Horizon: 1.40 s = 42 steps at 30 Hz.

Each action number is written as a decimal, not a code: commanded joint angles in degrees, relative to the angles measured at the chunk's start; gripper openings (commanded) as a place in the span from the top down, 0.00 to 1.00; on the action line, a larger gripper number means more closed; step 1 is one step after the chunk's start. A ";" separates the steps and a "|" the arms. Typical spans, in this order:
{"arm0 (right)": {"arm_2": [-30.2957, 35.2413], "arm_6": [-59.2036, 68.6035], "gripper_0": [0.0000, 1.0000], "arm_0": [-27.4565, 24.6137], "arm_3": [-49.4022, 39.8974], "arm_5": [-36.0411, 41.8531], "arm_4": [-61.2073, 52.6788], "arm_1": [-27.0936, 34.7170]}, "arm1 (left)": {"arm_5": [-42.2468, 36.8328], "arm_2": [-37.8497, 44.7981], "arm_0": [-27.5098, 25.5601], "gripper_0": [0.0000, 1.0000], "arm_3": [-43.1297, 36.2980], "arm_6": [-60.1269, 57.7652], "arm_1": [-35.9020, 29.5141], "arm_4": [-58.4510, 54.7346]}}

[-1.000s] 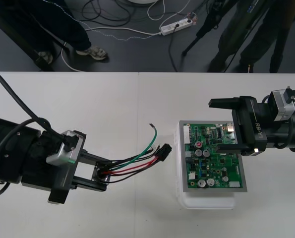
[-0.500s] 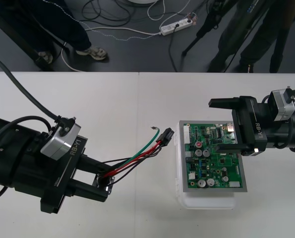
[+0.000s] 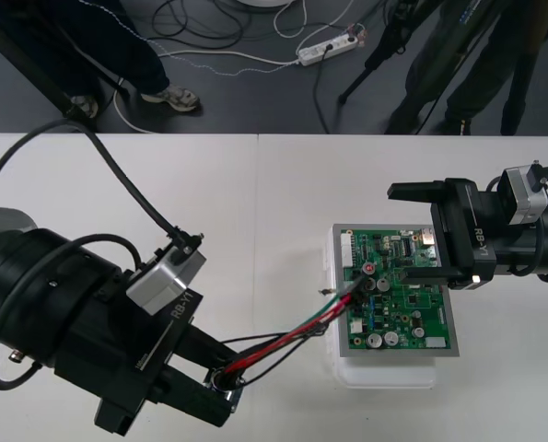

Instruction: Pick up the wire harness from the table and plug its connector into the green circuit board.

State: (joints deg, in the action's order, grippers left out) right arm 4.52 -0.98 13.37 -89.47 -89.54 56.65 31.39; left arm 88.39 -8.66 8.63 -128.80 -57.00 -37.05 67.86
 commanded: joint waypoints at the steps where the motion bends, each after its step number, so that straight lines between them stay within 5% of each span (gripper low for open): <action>1: 0.93 -2.27 0.00 1.57 -0.53 -0.46 -0.93 1.04 | 1.61 -4.62 3.67 1.00 0.92 -2.59 -1.09 -1.06; 19: 0.84 -3.24 0.00 1.57 -0.53 -0.46 -0.93 1.30 | 1.61 -6.46 9.91 1.00 8.57 -1.98 7.78 3.07; 42: -2.50 -2.18 0.00 1.57 -0.62 -0.46 -9.63 5.87 | -8.32 -17.98 14.22 1.00 12.53 -1.36 9.19 3.33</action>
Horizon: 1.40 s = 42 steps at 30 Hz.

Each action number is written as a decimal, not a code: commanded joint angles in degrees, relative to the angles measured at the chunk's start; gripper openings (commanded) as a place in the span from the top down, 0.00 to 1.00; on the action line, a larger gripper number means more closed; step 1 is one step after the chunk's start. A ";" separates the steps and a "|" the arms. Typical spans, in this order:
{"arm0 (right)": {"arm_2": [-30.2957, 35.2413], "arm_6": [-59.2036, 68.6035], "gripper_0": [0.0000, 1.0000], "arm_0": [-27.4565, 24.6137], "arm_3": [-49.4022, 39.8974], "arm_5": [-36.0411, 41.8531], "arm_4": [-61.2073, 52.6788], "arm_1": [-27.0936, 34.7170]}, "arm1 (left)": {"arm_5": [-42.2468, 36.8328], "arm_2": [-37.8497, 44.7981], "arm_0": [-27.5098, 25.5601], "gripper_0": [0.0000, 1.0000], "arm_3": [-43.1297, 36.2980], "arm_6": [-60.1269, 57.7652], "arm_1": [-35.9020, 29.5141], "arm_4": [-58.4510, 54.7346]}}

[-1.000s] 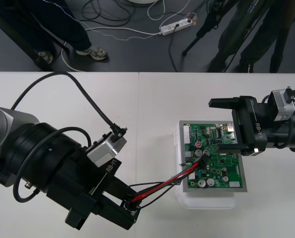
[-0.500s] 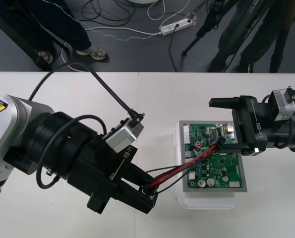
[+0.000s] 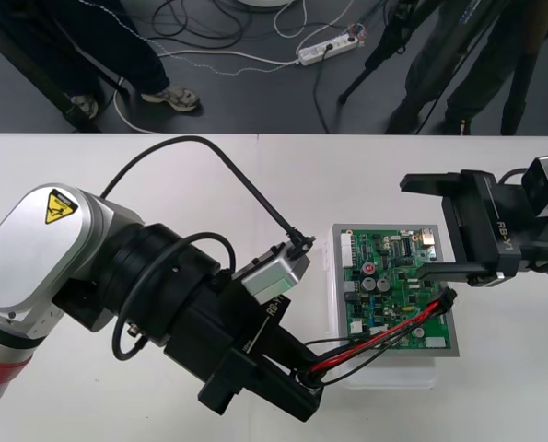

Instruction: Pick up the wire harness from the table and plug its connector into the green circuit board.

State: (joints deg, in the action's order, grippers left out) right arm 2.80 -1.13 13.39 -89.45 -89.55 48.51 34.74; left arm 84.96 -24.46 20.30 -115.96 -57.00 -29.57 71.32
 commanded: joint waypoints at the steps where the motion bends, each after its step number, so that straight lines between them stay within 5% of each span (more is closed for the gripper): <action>1: -0.78 -2.12 0.00 1.55 -0.63 -0.45 -1.48 2.61 | -5.24 -2.61 2.64 1.00 -0.32 -1.36 1.71 -0.48; 31: -0.78 -1.85 0.00 1.20 -0.63 -0.45 -8.08 8.77 | -7.00 -3.23 2.72 1.00 -0.32 -1.62 1.36 -4.79; 42: -6.41 -2.38 0.00 0.67 -0.72 -0.45 -13.88 12.72 | -7.00 -4.46 2.81 1.00 -0.32 -1.53 1.10 -5.23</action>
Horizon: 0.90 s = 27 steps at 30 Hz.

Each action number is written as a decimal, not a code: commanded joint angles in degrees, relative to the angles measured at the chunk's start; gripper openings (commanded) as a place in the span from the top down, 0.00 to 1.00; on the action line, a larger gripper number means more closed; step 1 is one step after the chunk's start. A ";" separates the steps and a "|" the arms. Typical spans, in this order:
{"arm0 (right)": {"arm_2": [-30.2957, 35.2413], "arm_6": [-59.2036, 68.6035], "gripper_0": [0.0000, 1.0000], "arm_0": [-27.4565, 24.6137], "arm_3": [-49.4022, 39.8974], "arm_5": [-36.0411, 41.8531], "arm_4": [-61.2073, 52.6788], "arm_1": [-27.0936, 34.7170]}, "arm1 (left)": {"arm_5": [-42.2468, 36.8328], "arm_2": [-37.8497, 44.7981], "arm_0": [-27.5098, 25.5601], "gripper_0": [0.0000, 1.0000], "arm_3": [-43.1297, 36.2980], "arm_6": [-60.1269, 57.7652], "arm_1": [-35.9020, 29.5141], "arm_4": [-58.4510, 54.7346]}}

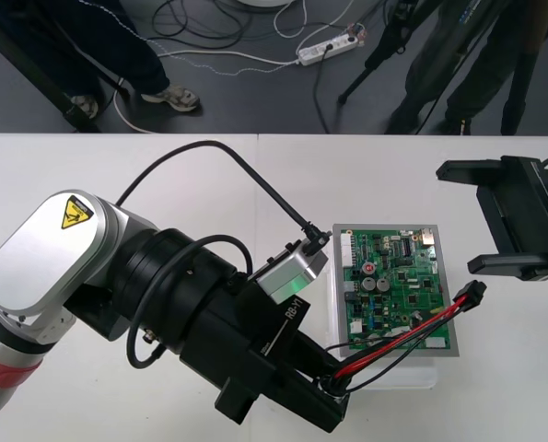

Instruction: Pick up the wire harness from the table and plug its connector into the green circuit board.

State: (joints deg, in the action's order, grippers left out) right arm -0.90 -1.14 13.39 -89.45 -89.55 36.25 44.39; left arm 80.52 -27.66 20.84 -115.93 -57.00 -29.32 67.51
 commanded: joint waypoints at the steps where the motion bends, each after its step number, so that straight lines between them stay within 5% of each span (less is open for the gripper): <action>1: -2.71 -2.38 0.00 0.58 -0.99 -0.45 -1.62 3.07 | -2.56 -1.26 2.19 1.00 -0.35 -1.53 0.85 -1.41; 27: -8.95 -1.85 0.00 -0.21 -8.98 -0.45 -5.93 8.08 | -3.88 -1.26 2.19 1.00 -0.35 -1.44 0.85 -1.41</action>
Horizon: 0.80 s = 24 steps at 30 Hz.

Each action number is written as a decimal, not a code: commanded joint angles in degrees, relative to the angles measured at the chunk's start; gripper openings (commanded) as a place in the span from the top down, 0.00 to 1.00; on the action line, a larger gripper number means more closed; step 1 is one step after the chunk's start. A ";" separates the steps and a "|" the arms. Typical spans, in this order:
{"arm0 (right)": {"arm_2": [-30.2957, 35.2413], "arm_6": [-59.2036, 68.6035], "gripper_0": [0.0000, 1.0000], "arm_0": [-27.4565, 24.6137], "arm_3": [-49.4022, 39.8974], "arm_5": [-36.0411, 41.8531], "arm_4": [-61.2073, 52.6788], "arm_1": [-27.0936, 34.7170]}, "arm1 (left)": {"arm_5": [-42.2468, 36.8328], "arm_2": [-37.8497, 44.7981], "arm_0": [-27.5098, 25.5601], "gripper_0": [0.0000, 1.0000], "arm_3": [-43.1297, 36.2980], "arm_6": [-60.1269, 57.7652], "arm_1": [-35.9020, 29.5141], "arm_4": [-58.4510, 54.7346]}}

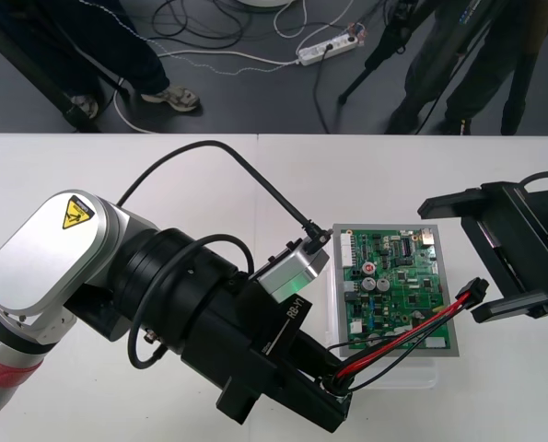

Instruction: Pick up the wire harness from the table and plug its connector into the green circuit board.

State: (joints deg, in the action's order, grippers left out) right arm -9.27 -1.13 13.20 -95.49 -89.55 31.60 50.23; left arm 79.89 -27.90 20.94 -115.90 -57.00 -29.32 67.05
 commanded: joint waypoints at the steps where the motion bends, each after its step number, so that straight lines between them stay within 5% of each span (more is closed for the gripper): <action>1: -0.57 -1.77 0.00 0.07 -3.13 -0.45 -1.45 2.24 | -3.34 -0.93 2.08 1.00 -0.38 -1.44 0.85 -0.96; 9: -5.76 -1.24 0.00 -0.02 -3.21 -0.45 -6.46 2.24 | -4.74 -1.02 2.08 1.00 -0.38 -1.36 0.85 -0.70; 24: -5.93 4.04 0.00 -0.45 -4.09 -0.45 -11.47 -0.22 | -5.01 -1.02 2.08 1.00 -0.38 -1.36 0.85 -0.61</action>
State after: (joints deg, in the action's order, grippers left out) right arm -14.80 -0.97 13.20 -97.62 -89.55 22.12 50.29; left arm 77.49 -27.90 20.95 -115.89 -57.00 -29.32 67.05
